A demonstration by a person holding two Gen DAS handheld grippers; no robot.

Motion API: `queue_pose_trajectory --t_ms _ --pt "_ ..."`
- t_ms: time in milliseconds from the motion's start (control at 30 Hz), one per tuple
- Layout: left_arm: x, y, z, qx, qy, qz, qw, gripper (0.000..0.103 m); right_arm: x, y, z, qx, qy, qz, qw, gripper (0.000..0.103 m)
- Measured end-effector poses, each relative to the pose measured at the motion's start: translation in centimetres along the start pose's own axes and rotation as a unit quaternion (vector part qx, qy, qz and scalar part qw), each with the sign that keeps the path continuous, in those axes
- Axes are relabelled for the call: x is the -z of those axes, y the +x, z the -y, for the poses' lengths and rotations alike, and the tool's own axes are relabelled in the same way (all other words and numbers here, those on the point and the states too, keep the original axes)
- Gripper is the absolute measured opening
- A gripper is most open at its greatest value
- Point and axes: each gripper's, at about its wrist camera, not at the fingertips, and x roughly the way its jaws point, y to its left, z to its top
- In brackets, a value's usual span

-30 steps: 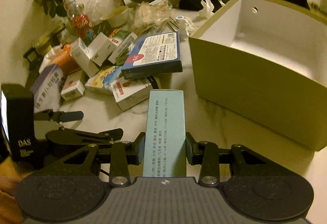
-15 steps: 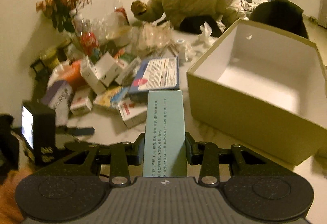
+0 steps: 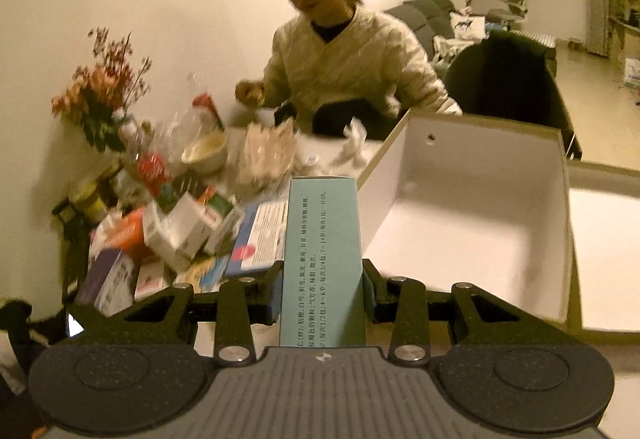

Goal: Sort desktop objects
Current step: 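Carry the light-blue box with the right gripper over the deep beige box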

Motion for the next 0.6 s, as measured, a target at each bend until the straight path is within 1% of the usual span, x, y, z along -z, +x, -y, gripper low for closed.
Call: queue_pose_trajectory --t_ms 167,333,600 --pt "-0.1 0.1 -0.2 0.001 -0.003 -0.001 1.0000 0.103 -1.8 -0.1 1.4 0.014 0.017 0.023 1.000 0.041" --pt "-0.2 0.3 -0.2 0.005 -0.007 -0.002 1.0000 0.103 -3.4 0.4 3.3 0.034 0.035 0.036 0.998 0.041" --pt "-0.4 0.3 -0.2 0.009 -0.010 -0.002 0.9999 0.103 -5.8 3.4 7.3 0.090 0.070 0.041 0.993 0.041"
